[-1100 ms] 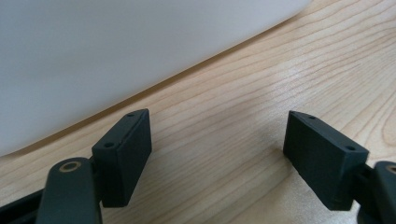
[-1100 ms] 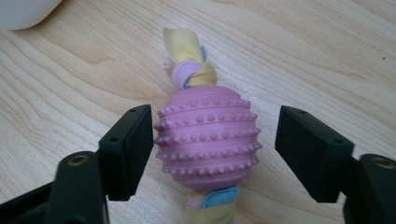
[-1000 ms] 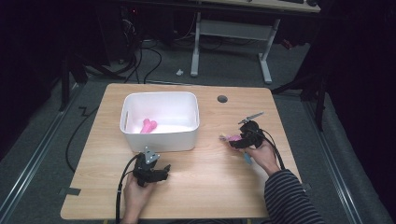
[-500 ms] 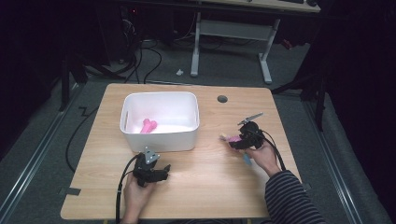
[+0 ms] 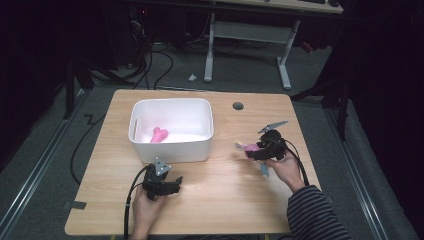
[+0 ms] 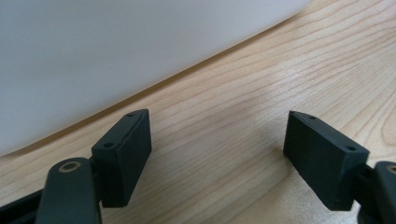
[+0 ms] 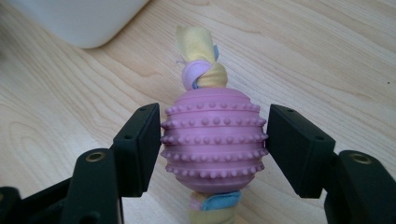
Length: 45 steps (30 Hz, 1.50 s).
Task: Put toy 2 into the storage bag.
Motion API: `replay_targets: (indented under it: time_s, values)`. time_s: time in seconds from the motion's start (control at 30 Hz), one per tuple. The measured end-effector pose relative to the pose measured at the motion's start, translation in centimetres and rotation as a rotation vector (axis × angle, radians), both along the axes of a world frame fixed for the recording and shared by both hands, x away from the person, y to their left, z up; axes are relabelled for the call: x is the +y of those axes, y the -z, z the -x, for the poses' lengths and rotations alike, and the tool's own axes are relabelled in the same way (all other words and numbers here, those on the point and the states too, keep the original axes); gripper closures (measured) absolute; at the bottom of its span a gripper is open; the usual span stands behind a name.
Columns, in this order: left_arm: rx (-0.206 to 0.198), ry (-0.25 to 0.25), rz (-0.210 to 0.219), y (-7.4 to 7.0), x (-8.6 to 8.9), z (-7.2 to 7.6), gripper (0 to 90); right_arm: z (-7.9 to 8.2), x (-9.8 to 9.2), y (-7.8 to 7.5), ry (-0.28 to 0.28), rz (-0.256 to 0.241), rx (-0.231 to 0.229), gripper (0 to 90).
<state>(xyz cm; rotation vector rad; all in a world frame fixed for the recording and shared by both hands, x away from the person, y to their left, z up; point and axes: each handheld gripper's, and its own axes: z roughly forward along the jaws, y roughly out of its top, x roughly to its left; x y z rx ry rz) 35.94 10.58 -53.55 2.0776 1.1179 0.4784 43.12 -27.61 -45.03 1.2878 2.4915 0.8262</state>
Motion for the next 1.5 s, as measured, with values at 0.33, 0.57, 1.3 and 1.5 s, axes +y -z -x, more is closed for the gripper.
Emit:
replay_targets:
  time_s: [0.33, 0.57, 1.3, 1.5]
  values:
    - [0.0, -0.001, 0.0, 0.0, 0.0, 0.0, 23.7, 0.9, -0.9, -1.5, -0.006, -0.057, -0.016, 36.6]
    - [0.0, -0.001, 0.0, 0.0, 0.0, 0.0, 23.7, 1.3, -1.4, -2.2, -0.001, -0.085, -0.025, 36.7]
    - [0.0, -0.001, 0.0, 0.0, 0.0, 0.0, 23.8, 1.8, -0.7, -5.2, -0.049, -0.092, -0.054, 36.8]
    - [0.001, 0.001, -0.001, 0.0, 0.0, 0.0, 23.8, 1.5, 0.1, -6.1, -0.079, -0.079, -0.064, 36.8]
